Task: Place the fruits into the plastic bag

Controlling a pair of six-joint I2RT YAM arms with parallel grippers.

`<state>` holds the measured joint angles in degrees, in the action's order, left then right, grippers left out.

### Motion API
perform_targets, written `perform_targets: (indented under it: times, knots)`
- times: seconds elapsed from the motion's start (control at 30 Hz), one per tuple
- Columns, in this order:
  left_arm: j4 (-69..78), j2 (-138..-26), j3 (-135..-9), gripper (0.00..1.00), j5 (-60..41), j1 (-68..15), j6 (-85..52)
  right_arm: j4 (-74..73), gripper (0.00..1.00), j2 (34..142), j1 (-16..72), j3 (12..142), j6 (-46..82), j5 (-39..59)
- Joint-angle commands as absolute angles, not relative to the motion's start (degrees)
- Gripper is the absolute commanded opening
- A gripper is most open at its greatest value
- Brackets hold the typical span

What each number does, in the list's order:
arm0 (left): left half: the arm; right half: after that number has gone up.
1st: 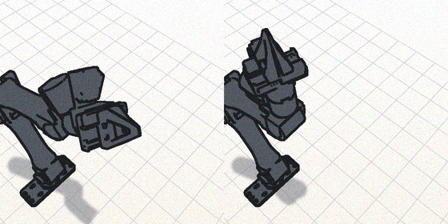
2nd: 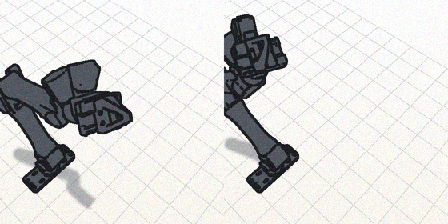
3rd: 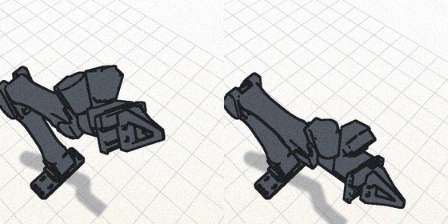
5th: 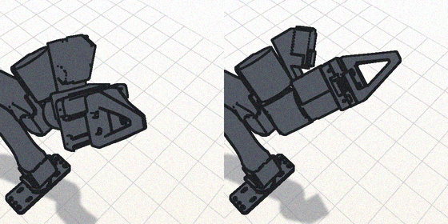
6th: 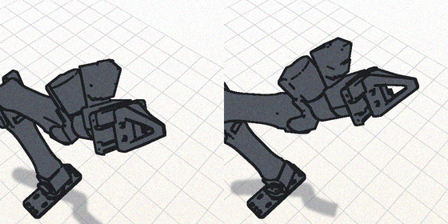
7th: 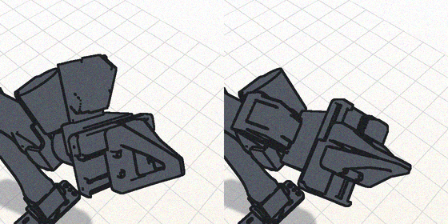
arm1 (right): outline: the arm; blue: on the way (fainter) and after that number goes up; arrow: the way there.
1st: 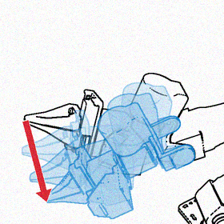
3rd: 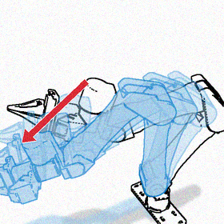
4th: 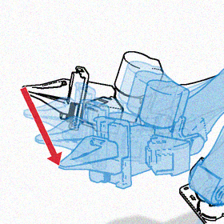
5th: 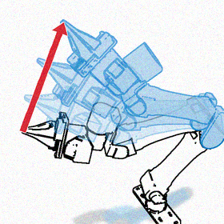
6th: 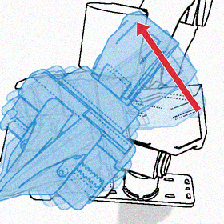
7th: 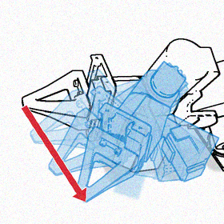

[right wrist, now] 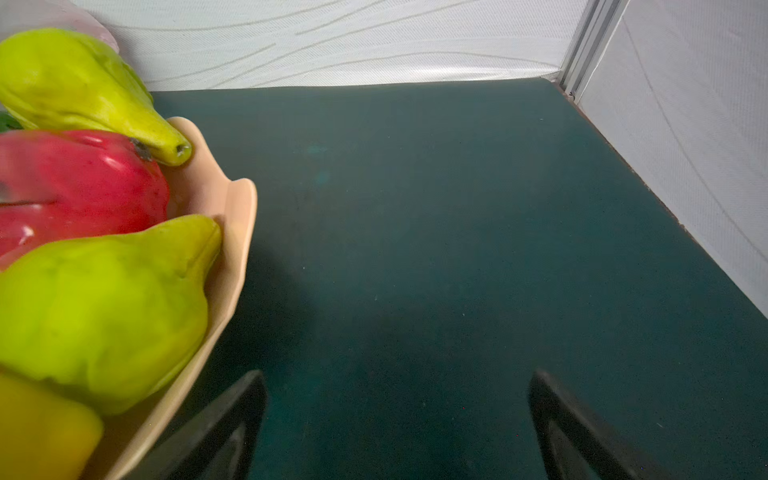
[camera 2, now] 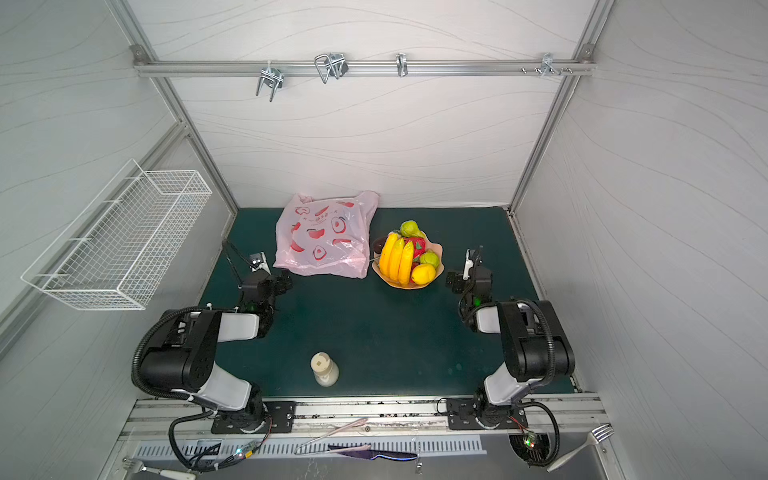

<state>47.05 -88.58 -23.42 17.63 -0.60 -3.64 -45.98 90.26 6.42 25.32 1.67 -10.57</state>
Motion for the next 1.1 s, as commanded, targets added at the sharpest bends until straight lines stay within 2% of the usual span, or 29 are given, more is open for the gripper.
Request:
perform_targets:
  times: [0.0,1.07]
  knots:
    - [50.1,-89.1,-23.5,1.00,18.5,-0.7,-4.0,-46.1,0.99,89.9,6.6,25.0,1.4,-10.6]
    - [49.8,-89.0,-23.5,1.00,18.5,-0.7,-4.0,-46.1,0.99,89.9,6.6,25.0,1.4,-10.6]
